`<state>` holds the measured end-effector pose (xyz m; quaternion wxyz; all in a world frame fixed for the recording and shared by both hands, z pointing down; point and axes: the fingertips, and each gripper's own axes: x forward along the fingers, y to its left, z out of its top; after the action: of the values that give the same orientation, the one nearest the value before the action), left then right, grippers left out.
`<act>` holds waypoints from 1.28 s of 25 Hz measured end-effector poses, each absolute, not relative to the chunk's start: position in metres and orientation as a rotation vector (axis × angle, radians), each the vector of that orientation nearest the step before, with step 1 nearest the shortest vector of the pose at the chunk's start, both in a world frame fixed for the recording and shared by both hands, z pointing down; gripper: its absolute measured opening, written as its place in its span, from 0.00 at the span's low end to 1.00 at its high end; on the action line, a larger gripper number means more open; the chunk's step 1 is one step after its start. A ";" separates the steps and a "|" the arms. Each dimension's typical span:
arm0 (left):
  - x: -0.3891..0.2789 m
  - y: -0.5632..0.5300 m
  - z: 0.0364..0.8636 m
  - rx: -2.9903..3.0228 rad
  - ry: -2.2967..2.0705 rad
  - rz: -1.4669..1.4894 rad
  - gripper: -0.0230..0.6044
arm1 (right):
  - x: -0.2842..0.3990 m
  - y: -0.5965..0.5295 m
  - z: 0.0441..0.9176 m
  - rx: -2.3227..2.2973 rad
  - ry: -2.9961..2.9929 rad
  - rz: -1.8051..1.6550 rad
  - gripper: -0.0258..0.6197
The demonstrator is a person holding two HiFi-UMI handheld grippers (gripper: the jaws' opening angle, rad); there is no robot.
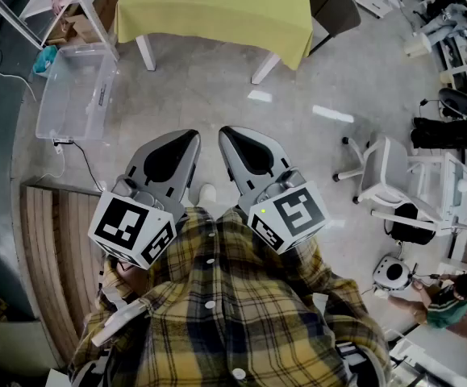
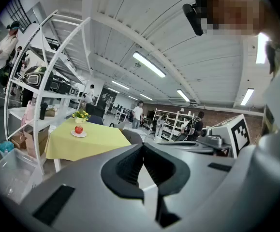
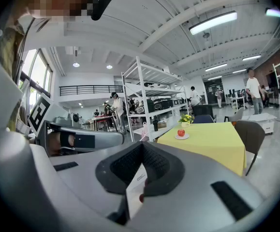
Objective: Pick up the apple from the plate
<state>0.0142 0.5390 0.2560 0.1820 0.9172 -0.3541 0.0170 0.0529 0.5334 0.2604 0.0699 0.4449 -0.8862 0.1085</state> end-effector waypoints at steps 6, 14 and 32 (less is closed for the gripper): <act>0.016 0.538 0.256 2.583 -1.019 0.052 0.05 | 0.058 0.534 0.261 1.339 -2.670 0.329 0.04; 0.011 0.537 0.258 2.581 -1.056 0.038 0.05 | 0.055 0.534 0.261 1.324 -2.693 0.312 0.04; 0.014 0.542 0.263 2.553 -1.120 0.031 0.05 | 0.062 0.539 0.265 1.254 -2.724 0.315 0.04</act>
<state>0.0142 0.5423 0.2625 0.1758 0.9014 -0.3955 0.0110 0.0620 0.5385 0.2652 0.0629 0.4150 -0.9016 0.1044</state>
